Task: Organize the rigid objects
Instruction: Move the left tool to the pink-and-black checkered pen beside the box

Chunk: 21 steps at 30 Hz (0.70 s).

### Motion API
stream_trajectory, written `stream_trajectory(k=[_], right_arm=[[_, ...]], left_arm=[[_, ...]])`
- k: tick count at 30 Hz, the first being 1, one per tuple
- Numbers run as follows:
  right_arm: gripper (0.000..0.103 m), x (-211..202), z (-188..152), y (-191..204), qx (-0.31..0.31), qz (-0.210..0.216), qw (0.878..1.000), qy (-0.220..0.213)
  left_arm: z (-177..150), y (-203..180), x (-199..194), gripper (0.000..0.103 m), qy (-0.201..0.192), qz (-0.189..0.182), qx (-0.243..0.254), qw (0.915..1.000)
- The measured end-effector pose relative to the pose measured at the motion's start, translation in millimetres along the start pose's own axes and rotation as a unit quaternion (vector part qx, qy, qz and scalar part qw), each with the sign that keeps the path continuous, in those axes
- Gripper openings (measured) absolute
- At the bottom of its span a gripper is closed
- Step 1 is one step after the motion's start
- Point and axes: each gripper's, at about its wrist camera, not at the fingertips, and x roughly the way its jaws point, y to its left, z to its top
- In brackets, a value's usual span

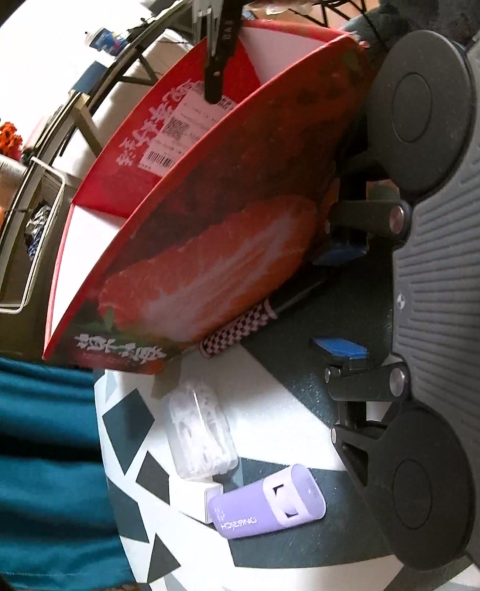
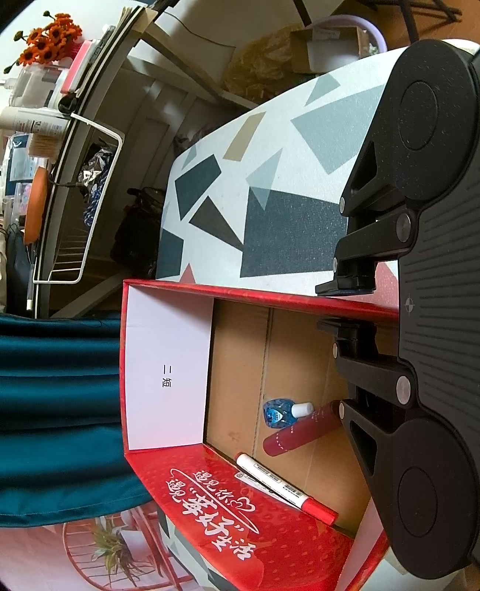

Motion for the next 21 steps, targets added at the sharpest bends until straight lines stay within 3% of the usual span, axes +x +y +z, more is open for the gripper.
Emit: stream_trajectory(k=[6, 13, 21], right_arm=[[0.011, 0, -1, 1, 0.0, -0.001, 1.0, 0.0], [0.011, 0, 0, -1, 0.001, -0.006, 1.0, 0.001], [0.011, 0, 0, -1, 0.001, -0.006, 1.0, 0.001]], left_arm=[[3, -1, 5, 0.031, -0.008, -0.002, -0.025, 0.9996], [8, -1, 12, 0.032, -0.009, 0.017, -0.038, 0.9991], [12, 2, 11, 0.036, -0.012, 0.074, -0.047, 0.9961]])
